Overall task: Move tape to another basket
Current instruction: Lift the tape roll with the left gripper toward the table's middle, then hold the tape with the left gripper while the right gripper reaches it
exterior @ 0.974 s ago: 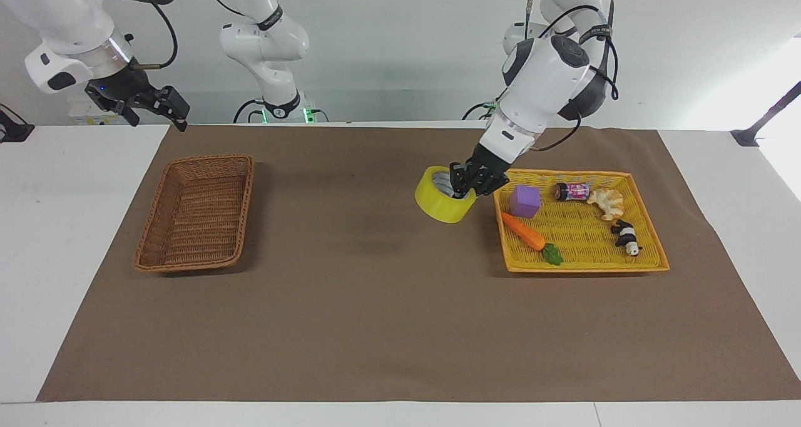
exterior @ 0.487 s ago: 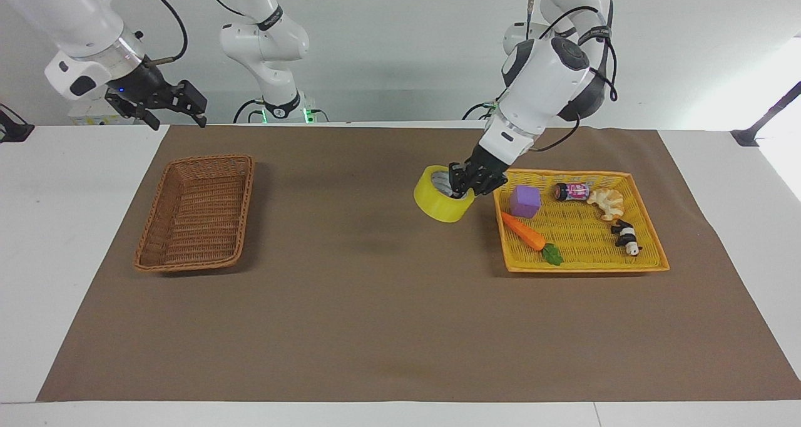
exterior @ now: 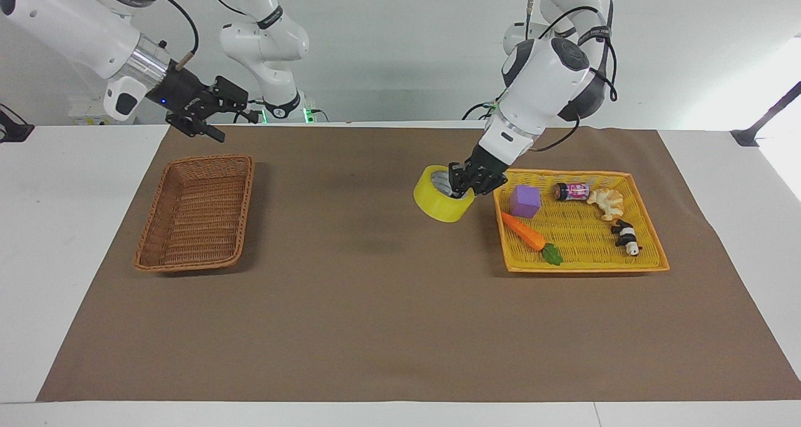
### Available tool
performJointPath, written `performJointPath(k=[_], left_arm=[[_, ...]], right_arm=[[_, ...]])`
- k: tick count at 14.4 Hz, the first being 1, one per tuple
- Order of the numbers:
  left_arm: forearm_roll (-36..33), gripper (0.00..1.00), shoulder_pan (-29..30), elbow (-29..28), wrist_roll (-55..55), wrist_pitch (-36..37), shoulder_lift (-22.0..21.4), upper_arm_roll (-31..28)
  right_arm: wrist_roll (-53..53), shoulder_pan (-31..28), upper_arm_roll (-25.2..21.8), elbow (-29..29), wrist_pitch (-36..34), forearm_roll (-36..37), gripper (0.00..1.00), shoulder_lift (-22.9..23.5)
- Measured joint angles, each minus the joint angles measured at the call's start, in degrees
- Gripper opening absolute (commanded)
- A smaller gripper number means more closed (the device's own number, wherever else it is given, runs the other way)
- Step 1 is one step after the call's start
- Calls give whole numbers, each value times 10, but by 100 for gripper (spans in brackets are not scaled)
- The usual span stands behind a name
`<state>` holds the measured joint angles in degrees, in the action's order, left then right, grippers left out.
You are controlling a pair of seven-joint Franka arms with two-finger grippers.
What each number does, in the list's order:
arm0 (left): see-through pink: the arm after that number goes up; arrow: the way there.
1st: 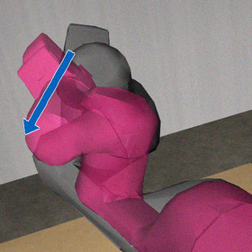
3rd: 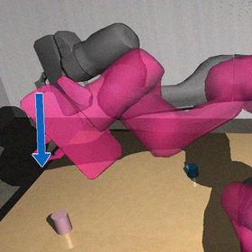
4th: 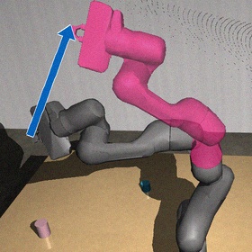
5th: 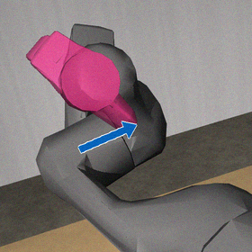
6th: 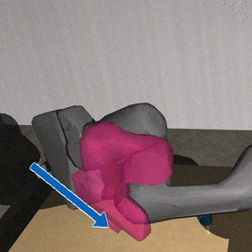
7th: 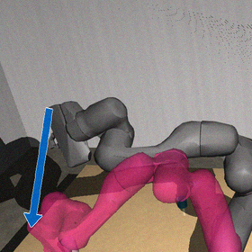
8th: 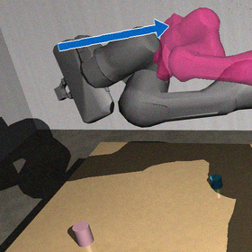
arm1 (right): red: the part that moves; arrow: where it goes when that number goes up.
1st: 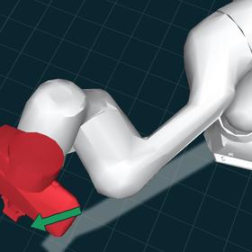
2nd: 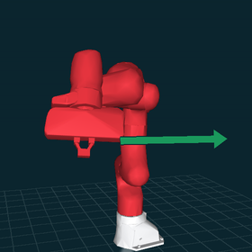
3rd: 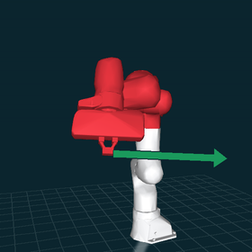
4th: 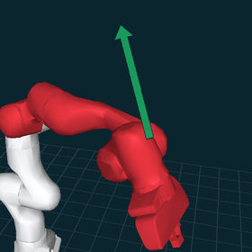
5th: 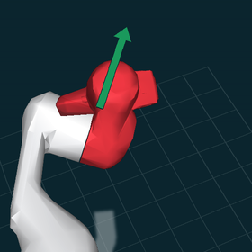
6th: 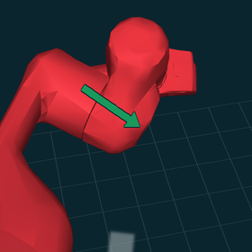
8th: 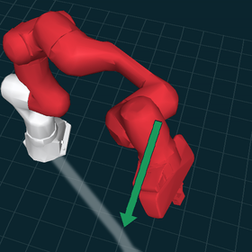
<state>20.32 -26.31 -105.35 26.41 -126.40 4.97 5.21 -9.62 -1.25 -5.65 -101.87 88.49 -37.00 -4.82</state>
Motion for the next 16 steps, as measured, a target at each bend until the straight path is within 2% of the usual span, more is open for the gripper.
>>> performJointPath(k=[3, 6, 11, 16], left_arm=[[0, 0, 0, 0, 0, 0, 0, 0], [0, 0, 0, 0, -1, 0, 0, 0], [0, 0, 0, 0, -7, 5, 0, 0], [0, 0, 0, 0, -10, 14, 0, 0]], right_arm=[[-4, 43, 3, -55, 100, -132, 100, 3], [-69, 126, 7, -93, 189, -258, 100, 31], [-161, 224, 8, -97, 285, -358, 100, 88], [-172, 237, 7, -97, 306, -385, 100, 91]])
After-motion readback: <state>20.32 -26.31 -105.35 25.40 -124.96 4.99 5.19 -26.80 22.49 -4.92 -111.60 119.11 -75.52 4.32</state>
